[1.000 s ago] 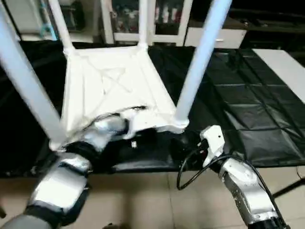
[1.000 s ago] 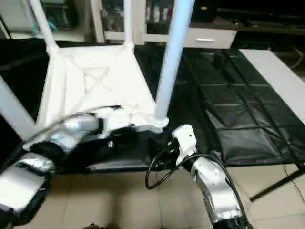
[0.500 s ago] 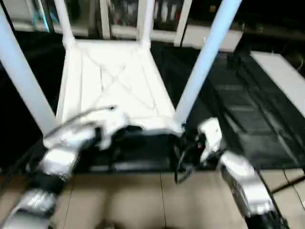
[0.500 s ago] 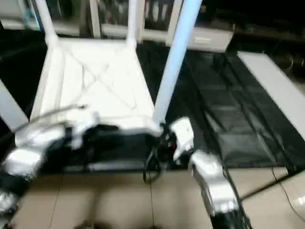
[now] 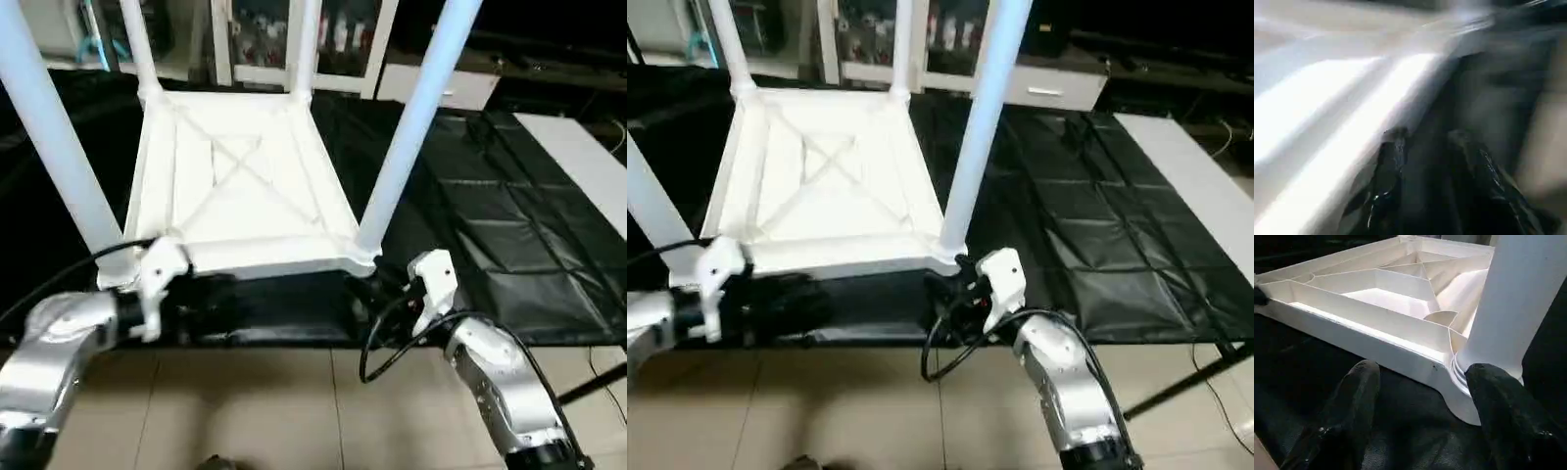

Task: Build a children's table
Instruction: Rotate leg to tighten

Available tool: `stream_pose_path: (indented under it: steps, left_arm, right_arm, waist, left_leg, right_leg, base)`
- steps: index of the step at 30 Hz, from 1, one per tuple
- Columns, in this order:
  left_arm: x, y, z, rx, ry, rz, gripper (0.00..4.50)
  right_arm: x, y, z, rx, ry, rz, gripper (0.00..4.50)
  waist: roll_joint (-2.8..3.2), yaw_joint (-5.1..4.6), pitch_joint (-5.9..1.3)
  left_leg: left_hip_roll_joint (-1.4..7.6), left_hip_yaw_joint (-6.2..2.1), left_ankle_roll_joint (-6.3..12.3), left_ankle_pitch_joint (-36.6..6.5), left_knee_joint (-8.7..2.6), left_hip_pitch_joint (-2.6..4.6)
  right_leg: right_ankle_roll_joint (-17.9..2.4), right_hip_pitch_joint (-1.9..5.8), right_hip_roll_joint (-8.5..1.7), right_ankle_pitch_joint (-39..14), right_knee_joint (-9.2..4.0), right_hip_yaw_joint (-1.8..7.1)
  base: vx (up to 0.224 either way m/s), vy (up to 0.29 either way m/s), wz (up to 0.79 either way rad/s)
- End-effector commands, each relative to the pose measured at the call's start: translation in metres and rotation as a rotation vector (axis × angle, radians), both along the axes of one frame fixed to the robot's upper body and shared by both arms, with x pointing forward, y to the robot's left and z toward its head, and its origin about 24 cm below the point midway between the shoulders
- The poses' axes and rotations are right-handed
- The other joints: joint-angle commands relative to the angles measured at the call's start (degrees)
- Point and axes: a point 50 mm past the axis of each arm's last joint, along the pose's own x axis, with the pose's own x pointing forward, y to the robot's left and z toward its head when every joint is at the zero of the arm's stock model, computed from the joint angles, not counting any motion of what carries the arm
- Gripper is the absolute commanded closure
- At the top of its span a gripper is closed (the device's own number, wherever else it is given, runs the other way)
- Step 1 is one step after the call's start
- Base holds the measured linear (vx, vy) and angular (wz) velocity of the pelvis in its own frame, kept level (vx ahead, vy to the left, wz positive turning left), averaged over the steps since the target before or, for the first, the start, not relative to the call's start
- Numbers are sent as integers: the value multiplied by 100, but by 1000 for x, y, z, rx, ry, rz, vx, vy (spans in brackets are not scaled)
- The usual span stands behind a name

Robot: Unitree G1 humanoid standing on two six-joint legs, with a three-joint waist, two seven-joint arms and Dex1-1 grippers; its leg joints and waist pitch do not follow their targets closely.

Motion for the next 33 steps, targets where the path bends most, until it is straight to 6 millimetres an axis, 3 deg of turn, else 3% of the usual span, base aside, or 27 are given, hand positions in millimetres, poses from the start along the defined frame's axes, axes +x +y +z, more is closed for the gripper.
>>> stream_pose_path:
  steps: [1,3,4,5,9,12,13,17,24,25,26,27,30,31,33]
  left_arm:
    - [4,10,1,52,-71,98,302]
    - [4,10,1,52,-71,98,302]
    - [4,15,1,61,-78,142,302]
    - [3,16,2,58,-94,165,302]
    - [4,17,6,36,-145,203,302]
    - [6,17,6,21,-181,234,302]
    - [6,17,6,20,-184,238,302]
    - [13,19,11,15,-268,305,302]
    - [14,-5,17,-203,-388,437,302]
    - [6,-16,13,-257,-379,427,302]
    - [-1,-23,11,-297,-373,420,302]
    - [-12,-34,10,-341,-365,406,302]
    - [-25,-43,6,-371,-340,418,302]
    - [-32,-44,3,-351,-331,474,302]
    - [-41,-42,-2,-267,-344,592,302]
  right_arm:
    - [2,-4,1,1,-7,-14,140]
    - [2,-4,1,1,-7,-14,140]
    - [2,-4,1,2,-6,-16,140]
    - [2,-4,1,4,-6,-19,140]
    - [1,-4,0,8,-5,-28,140]
    - [0,-5,-2,12,-1,-39,140]
    - [-1,-5,-2,12,0,-40,140]
    - [-2,-5,-3,15,3,-49,140]
    - [-5,-3,-5,30,7,-54,140]
    - [-7,-4,-3,49,-3,-56,140]
    - [-8,-5,-1,63,-10,-57,140]
    - [-11,-5,3,88,-32,-45,140]
    - [-17,-6,8,123,-49,-27,140]
    - [-20,-6,10,135,-47,-18,140]
    - [-24,-6,8,129,-33,-37,140]
  waist:
    - [174,-16,-336]
    - [178,-3,-333]
    - [192,5,-345]
    - [232,14,-353]
    - [213,8,-370]
    - [249,16,-383]
    - [228,15,-384]
    - [240,22,-385]
    - [243,44,-371]
    - [285,60,-383]
    - [260,51,-368]
    - [342,74,-373]
    - [319,65,-355]
    - [375,77,-353]
    - [337,70,-312]
  left_leg:
    - [174,-138,-298,-2515,-481,81]
    - [170,-130,-295,-2554,-472,107]
    - [171,-133,-291,-2514,-472,95]
    - [170,-133,-295,-2457,-475,88]
    - [162,-114,-264,-2261,-459,69]
    - [159,-101,-258,-2113,-445,73]
    - [154,-94,-243,-2076,-440,69]
    - [149,-98,-221,-2166,-437,72]
    - [167,-113,-235,-2340,-433,50]
    - [168,-122,-227,-2361,-430,48]
    - [179,-119,-194,-2378,-440,25]
    - [179,-139,-201,-2410,-438,22]
    - [169,-116,-68,-2493,-437,4]
    - [160,-124,-76,-2535,-437,19]
    - [176,-138,-57,-2666,-442,8]
  right_leg:
    - [-502,164,-268,-2567,-490,267]
    - [-585,127,-233,-2406,-473,307]
    - [-667,144,-225,-2237,-437,318]
    - [-735,152,-218,-2037,-410,323]
    - [-872,186,-203,-1603,-363,325]
    - [-950,200,-193,-1314,-335,328]
    - [-962,209,-191,-1259,-330,329]
    - [-872,206,-198,-1478,-362,328]
    - [-926,224,-221,-1567,-380,323]
    - [-909,233,-235,-1631,-368,325]
    - [-881,239,-240,-1710,-403,324]
    - [-891,248,-253,-1730,-389,326]
    - [-784,229,-191,-1821,-441,323]
    - [-756,217,-189,-1915,-448,321]
    - [-648,217,-185,-2129,-491,310]
  base:
    - [0,0,0]
    - [0,0,0]
    - [0,0,0]
    - [0,0,0]
    - [0,0,0]
    - [0,0,0]
    - [0,0,0]
    - [0,0,0]
    - [0,0,0]
    - [0,0,0]
    - [0,0,0]
    - [0,0,0]
    - [0,0,0]
    - [0,0,0]
    - [0,0,0]
